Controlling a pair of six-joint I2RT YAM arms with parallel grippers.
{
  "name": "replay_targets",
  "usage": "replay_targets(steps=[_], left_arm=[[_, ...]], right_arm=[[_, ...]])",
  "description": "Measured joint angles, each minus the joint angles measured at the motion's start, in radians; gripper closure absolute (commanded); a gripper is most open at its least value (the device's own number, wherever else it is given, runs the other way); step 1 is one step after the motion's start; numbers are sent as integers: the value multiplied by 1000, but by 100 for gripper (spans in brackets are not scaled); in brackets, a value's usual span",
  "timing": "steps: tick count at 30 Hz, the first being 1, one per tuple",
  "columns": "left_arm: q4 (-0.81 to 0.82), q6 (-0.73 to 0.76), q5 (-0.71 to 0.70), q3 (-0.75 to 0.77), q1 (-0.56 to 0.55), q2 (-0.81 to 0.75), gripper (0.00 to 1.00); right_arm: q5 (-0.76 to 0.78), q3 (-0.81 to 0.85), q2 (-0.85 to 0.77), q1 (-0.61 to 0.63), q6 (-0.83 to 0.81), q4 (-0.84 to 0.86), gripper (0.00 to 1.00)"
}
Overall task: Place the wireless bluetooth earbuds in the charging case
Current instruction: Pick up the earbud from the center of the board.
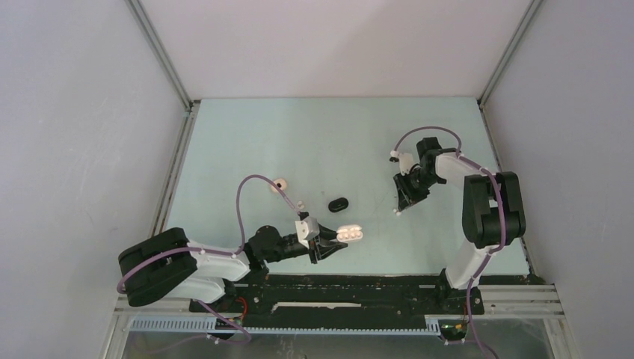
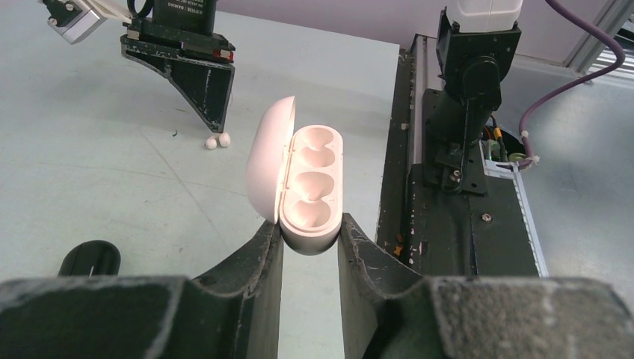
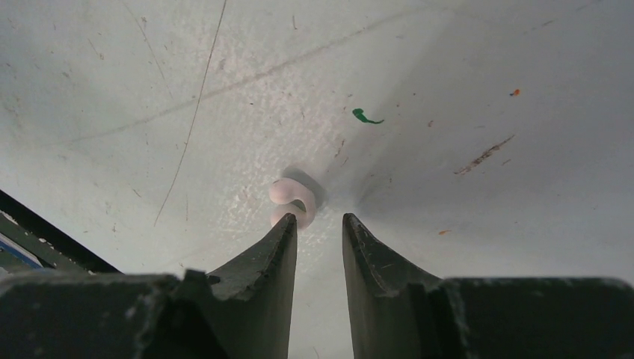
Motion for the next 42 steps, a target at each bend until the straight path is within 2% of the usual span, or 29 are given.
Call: replay_targets(steps=[28, 42], left_arm=[[-32, 0, 4, 4, 0, 24, 100], [-36, 0, 9, 8, 0, 26, 100]], right_arm=[[-37, 16, 13, 39, -8, -41, 69], [-30, 16, 13, -9, 1, -40, 73]])
